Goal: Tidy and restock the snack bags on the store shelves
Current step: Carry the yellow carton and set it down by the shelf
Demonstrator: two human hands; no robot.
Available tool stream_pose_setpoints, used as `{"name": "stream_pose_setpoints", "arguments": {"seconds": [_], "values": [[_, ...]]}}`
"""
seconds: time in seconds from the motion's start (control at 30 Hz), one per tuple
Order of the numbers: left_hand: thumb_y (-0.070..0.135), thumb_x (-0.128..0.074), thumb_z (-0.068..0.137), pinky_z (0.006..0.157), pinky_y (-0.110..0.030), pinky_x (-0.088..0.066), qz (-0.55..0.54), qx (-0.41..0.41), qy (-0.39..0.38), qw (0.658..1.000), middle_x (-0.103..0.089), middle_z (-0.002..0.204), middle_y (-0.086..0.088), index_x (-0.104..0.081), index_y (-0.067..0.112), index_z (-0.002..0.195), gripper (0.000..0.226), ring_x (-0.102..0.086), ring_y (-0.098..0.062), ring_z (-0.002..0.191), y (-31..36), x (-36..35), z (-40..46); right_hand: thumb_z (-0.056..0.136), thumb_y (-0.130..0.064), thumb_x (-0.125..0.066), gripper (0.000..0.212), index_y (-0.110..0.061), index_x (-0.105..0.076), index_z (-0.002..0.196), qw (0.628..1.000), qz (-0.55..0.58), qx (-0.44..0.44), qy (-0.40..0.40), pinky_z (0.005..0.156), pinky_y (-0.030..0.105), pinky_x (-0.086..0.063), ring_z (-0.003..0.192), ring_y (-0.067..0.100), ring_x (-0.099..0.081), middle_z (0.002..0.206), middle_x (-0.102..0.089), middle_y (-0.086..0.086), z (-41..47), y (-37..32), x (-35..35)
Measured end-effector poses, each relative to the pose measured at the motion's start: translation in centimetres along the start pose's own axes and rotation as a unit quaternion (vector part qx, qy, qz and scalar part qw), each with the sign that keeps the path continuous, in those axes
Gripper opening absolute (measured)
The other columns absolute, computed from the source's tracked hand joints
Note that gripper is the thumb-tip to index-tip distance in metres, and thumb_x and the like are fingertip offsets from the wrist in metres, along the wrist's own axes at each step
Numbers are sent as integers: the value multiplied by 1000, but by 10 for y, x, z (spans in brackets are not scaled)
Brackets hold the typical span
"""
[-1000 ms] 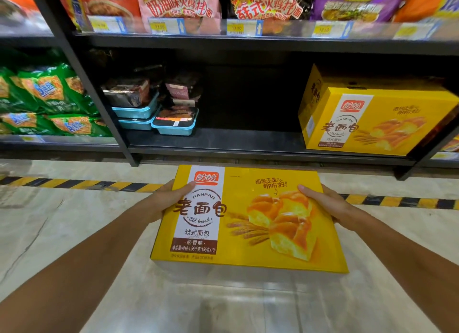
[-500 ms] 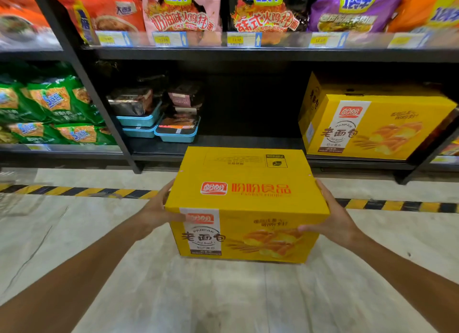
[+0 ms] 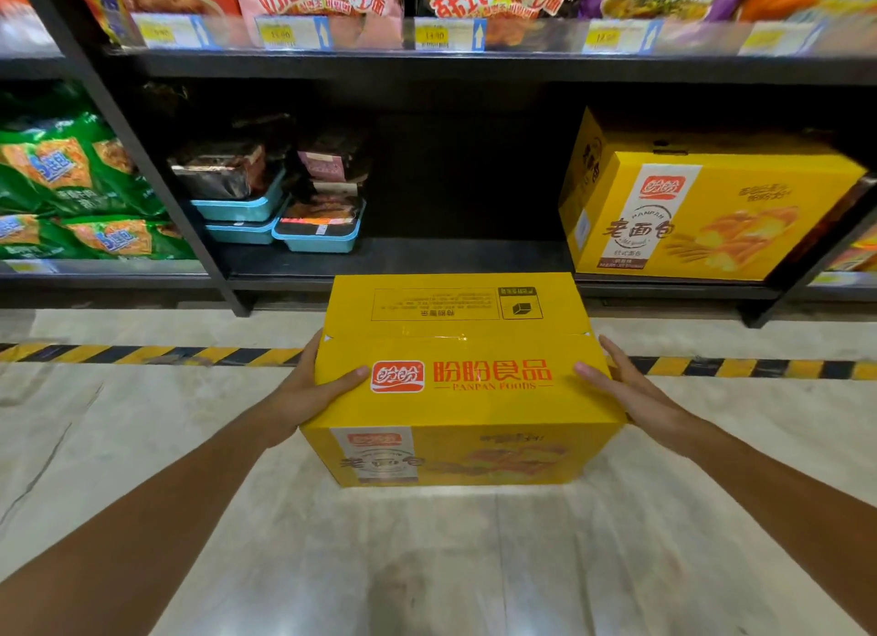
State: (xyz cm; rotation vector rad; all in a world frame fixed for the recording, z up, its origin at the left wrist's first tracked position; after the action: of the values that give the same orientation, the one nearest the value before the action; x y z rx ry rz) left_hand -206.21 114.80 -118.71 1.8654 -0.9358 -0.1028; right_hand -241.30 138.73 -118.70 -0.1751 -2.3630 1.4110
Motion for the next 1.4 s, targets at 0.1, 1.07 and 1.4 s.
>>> {"name": "stream_pose_setpoints", "arguments": {"seconds": [0.1, 1.07, 1.4], "values": [[49, -73, 80, 97, -53, -55, 8, -15, 7, 1000, -41, 157, -4, -2, 54, 157, 104, -58, -32, 124, 0, 2, -3, 59, -69, -85, 132, -47, -5, 161, 1000, -15, 3, 2, 112, 48, -43, 133, 21, -49, 152, -42, -9, 9, -8, -1], [54, -86, 59, 110, -42, -45, 236, -20, -127, 963, -24, 164, 5, 37, 28, 152, 157, -41, -23, 144, -1, -7, -19, 96, -30, -67, 84, -40, -14, 161, 998, -29, 21, 48, 98, 40, -44, 123, 20, -49, 144, -44, -7, -3, -19, -12], [39, -78, 85, 110, -46, -44, 276, -28, 49, 959, -29, 165, -6, -4, 27, 164, 109, -40, -33, 146, -23, 87, -50, 91, -39, -64, 75, -46, -15, 147, 993, -72, 94, 5, 98, 39, -44, 125, 18, -49, 138, -46, -10, -5, -59, -104]]}}
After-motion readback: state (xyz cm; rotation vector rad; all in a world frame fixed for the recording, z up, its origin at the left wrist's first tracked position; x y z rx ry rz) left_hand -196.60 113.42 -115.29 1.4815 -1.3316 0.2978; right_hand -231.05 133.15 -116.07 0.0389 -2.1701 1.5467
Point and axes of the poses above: each hand's wrist, its own z-axis towards the middle knuckle, its own x-axis out of the back of the hand, y = z × x, the point moved 9 cm from there along z, towards the middle knuckle
